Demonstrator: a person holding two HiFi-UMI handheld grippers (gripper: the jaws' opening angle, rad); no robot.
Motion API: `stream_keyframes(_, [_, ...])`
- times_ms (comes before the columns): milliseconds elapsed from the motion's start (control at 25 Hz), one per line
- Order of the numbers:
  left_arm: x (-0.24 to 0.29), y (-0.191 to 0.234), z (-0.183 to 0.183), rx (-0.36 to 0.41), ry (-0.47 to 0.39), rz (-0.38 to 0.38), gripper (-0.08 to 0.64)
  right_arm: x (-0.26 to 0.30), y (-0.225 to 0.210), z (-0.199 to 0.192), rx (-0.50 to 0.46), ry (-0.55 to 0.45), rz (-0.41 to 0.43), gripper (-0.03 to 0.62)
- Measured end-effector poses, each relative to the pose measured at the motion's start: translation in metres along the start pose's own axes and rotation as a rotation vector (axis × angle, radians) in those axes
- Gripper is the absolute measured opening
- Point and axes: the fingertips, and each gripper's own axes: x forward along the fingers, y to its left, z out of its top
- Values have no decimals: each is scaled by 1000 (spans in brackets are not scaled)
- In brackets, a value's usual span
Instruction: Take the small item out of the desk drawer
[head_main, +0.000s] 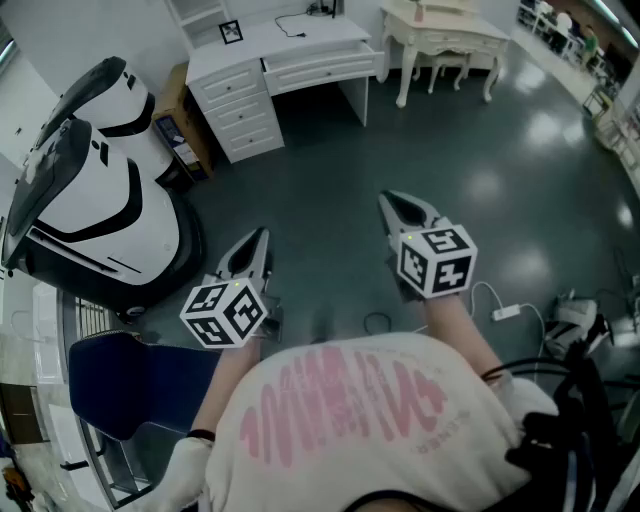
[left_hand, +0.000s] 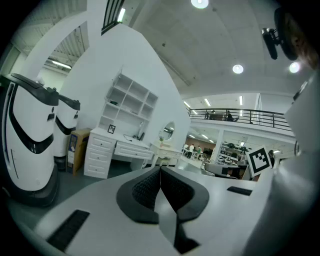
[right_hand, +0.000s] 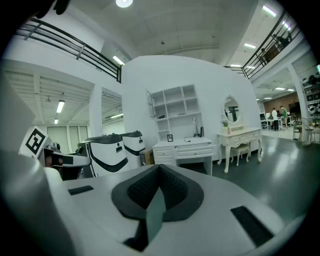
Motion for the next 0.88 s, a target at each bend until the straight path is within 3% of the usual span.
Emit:
stream_keyframes(400, [2, -6, -3, 2, -7, 12, 30, -3, -9, -1, 3, -3, 5, 17])
stream_keyframes(640, [12, 1, -15, -24, 22, 14, 31, 7, -19, -16, 82, 17, 5, 17])
stream_keyframes(880, [42, 17, -8, -38, 28, 2, 29, 37, -38, -17, 93, 46, -27, 17])
